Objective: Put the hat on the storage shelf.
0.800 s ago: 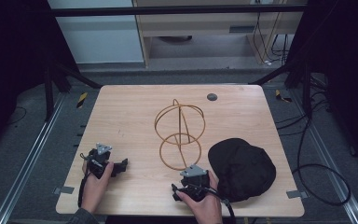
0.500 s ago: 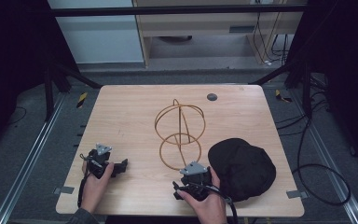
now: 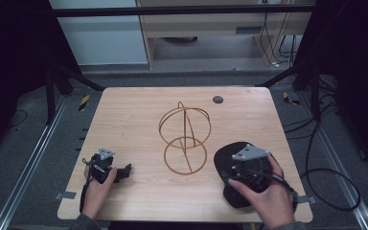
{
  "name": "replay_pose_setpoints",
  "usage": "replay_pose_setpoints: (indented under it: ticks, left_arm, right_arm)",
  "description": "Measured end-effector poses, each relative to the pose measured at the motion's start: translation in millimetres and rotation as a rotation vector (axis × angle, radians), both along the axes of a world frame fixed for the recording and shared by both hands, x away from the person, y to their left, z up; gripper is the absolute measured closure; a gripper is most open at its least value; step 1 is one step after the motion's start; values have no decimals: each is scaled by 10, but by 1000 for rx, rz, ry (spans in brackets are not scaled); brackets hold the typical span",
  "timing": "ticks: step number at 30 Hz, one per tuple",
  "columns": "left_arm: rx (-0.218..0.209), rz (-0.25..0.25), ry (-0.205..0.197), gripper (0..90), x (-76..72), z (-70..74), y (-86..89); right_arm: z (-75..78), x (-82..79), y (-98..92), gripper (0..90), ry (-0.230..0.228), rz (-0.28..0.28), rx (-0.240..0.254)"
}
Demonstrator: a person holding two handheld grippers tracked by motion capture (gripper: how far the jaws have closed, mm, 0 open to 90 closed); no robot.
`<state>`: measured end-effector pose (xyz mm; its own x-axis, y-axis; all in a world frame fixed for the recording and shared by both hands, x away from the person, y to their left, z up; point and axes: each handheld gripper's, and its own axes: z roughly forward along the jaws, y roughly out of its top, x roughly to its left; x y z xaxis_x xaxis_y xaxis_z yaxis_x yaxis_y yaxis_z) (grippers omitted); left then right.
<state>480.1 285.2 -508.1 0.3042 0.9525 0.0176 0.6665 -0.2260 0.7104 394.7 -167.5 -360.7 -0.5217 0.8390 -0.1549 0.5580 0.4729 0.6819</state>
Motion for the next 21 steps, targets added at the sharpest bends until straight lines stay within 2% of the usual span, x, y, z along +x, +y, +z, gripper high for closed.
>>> replay_pose_setpoints:
  ticks: [1, 2, 3, 4, 5, 6, 9, 15, 16, 20, 21]
  left_arm:
    - [0, 0, 0, 0, 0, 0, 0]
    - [0, 0, 0, 0, 0, 0, 0]
    - [1, -1, 0, 0, 0, 0, 0]
    - [0, -2, 0, 0, 0, 0, 0]
    - [0, -3, 0, 0, -1, 0, 0]
    - [1, -5, 0, 0, -1, 0, 0]
    - [1, -7, 0, 0, -2, 0, -2]
    - [0, -13, -1, 0, -6, 0, -15]
    - [0, -15, 0, 0, -7, 0, -16]
    - [1, -19, 0, 0, -9, 0, -18]
    - [1, -22, 0, 0, -9, 0, -19]
  right_arm:
    - [0, 0, 0, 115, 0, 0, 0]
    - [62, 18, -185, 114, 27, -27, 20]
    - [62, 18, -185, 114, 27, -27, 20]
    - [102, 41, -375, 121, 36, -60, 6]
    - [102, 41, -375, 121, 36, -60, 6]
    - [113, 50, -464, 129, 44, -75, 3]
    - [90, 58, -729, 134, 101, -114, 36]
    - [-41, 44, -816, 150, 154, -123, 12]
    - [-97, 57, -804, 150, 177, -119, 2]
    - [-162, 84, -783, 152, 206, -112, 1]
    - [-201, 107, -773, 144, 231, -113, 7]
